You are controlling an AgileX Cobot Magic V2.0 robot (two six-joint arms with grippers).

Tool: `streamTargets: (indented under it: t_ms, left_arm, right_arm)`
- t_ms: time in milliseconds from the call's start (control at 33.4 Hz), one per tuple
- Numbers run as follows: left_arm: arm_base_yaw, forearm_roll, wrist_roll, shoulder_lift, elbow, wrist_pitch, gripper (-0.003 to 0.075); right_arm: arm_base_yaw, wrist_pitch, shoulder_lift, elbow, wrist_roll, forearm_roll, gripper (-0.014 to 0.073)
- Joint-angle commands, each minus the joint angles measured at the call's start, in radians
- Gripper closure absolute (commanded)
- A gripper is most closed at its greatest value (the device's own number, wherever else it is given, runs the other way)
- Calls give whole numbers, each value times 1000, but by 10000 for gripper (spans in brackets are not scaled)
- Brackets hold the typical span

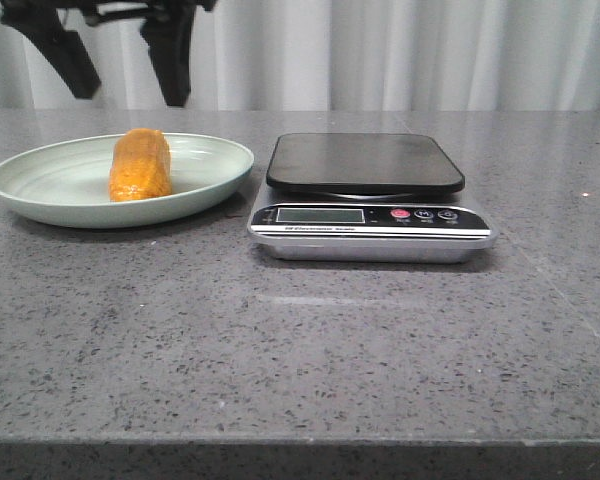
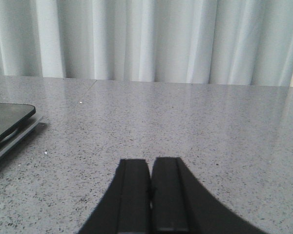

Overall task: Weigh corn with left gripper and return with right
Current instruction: 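Lower the left gripper over the corn cob on the plate and close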

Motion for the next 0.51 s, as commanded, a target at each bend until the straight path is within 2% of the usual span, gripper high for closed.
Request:
streamTargets:
  t_ms: [0, 270, 479]
  left_arm:
    - [-4, -16, -71, -1, -62, -6, 188]
    - [57, -110, -134, 54, -62, 30, 202]
    - [71, -119, -134, 91, -62, 75, 308]
  right_arm:
    - [-2, -84, -16, -7, -7, 0, 445]
    - [-2, -84, -16, -7, -7, 0, 445]
    - [-2, -84, -16, -7, -7, 0, 445]
